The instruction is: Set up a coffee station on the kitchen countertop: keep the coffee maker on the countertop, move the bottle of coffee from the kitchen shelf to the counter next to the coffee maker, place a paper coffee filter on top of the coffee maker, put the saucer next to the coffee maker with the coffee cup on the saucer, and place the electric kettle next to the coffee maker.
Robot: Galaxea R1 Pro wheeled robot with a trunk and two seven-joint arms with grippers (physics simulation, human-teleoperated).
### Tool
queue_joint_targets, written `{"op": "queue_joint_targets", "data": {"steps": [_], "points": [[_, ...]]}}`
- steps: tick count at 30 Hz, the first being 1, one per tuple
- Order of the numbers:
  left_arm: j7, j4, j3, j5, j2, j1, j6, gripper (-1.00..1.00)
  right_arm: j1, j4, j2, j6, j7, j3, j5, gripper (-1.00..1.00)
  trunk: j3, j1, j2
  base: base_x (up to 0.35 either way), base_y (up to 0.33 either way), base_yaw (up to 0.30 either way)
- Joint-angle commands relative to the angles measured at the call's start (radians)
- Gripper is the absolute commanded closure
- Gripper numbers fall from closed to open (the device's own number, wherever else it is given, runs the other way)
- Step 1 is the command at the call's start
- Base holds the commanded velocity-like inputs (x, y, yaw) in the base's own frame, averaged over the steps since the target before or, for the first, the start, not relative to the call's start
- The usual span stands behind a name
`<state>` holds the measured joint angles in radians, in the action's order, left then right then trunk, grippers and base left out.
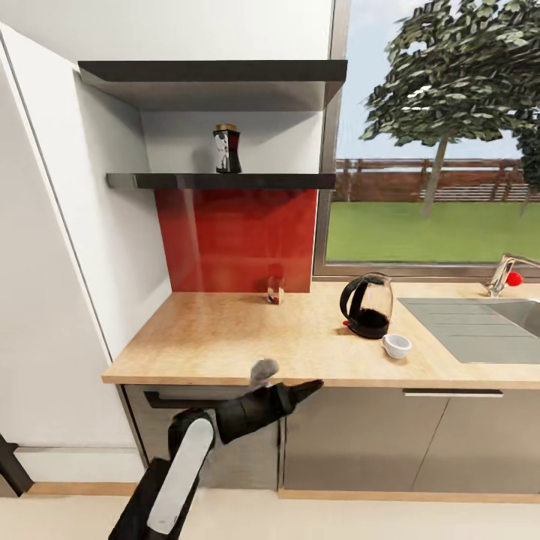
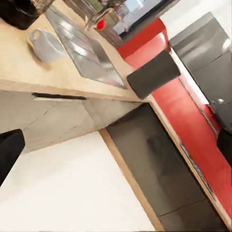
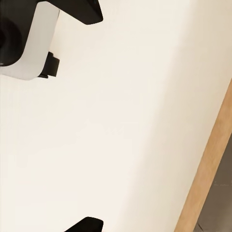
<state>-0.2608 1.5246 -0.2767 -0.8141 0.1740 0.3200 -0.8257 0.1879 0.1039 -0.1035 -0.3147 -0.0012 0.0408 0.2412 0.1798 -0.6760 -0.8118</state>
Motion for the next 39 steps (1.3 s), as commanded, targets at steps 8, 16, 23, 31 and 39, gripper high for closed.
{"op": "queue_joint_targets", "data": {"steps": [8, 16, 23, 31, 39], "points": [[0.114, -0.011, -0.031, 0.003, 0.001, 0.486, -0.111, -1.00, 0.001, -0.001, -0.002, -0.003, 0.000, 0.004, 0.001, -1.00, 0.002, 0.000, -0.001, 0.000, 0.000, 0.000], [0.655, -0.293, -0.035, 0.003, 0.001, 1.248, -0.129, -1.00, 0.001, -0.009, -0.004, -0.003, 0.000, 0.005, 0.003, -1.00, 0.002, 0.000, -0.001, 0.000, 0.000, 0.000], [0.965, -0.421, -0.104, 0.004, 0.001, 1.439, -0.127, -1.00, 0.001, -0.035, -0.004, -0.003, 0.000, 0.005, 0.004, -1.00, 0.002, 0.000, -0.001, 0.000, 0.000, 0.000], [1.125, -0.530, -0.285, 0.004, 0.001, 1.467, -0.086, -1.00, 0.001, -0.038, -0.004, -0.003, 0.000, 0.005, 0.004, -1.00, 0.002, 0.000, -0.001, 0.003, 0.000, 0.000], [1.132, -0.634, -0.303, 0.003, 0.001, 1.468, -0.003, -1.00, 0.001, -0.082, -0.004, -0.003, 0.001, 0.006, 0.006, -1.00, 0.002, 0.000, -0.001, 0.258, 0.050, 0.000]]}}
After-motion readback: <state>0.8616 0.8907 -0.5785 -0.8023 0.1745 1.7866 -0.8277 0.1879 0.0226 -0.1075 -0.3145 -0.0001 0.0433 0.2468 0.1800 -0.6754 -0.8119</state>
